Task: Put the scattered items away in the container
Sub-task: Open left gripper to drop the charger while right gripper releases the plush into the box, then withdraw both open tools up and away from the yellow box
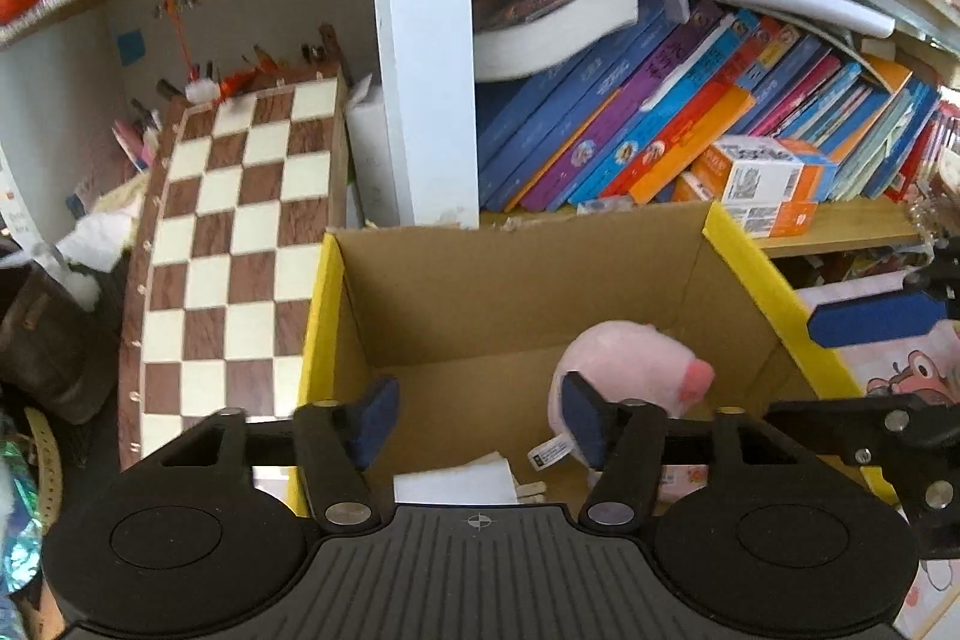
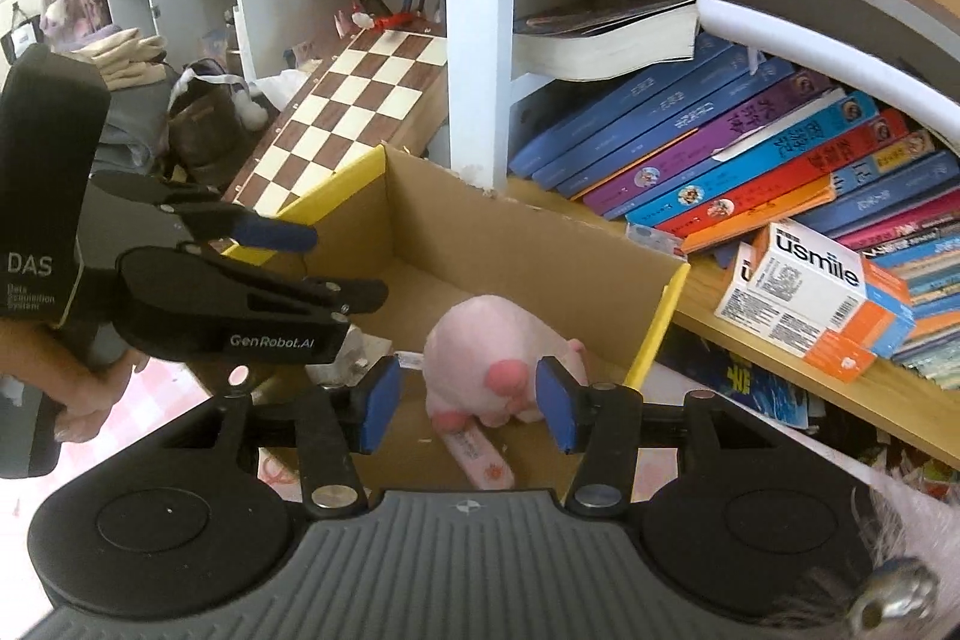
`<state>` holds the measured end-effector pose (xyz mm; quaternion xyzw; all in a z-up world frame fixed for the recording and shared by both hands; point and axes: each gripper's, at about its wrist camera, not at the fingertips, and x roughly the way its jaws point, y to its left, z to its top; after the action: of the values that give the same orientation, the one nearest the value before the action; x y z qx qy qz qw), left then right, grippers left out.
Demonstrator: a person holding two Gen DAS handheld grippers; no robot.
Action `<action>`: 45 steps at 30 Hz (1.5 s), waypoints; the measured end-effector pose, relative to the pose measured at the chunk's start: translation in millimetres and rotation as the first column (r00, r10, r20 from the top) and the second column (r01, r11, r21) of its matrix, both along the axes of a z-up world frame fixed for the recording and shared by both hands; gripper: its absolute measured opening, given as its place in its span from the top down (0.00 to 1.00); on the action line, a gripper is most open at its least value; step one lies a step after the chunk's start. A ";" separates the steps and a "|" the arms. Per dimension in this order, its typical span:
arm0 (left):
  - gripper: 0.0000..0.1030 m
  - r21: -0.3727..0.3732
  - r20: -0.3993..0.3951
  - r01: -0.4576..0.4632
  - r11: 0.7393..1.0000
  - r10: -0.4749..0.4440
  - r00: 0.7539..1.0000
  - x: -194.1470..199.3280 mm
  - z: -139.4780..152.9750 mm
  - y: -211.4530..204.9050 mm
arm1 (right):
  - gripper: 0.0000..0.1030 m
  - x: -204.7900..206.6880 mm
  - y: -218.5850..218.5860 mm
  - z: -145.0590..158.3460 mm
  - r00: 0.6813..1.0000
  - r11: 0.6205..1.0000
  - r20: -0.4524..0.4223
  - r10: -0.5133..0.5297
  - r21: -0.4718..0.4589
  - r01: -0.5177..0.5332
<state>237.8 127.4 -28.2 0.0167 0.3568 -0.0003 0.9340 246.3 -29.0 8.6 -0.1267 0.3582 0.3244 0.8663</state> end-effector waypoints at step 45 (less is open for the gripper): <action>0.04 -0.004 0.092 0.260 0.966 -0.258 0.962 -175.3 33.2 -114.0 | 0.48 -185.3 -144.4 -4.6 0.893 0.892 -0.037 -0.448 0.045 0.450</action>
<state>62.5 13.5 5.0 0.0560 0.3088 -0.1245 0.9413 61.0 -173.4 4.1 -0.0137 0.3800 0.1265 0.9162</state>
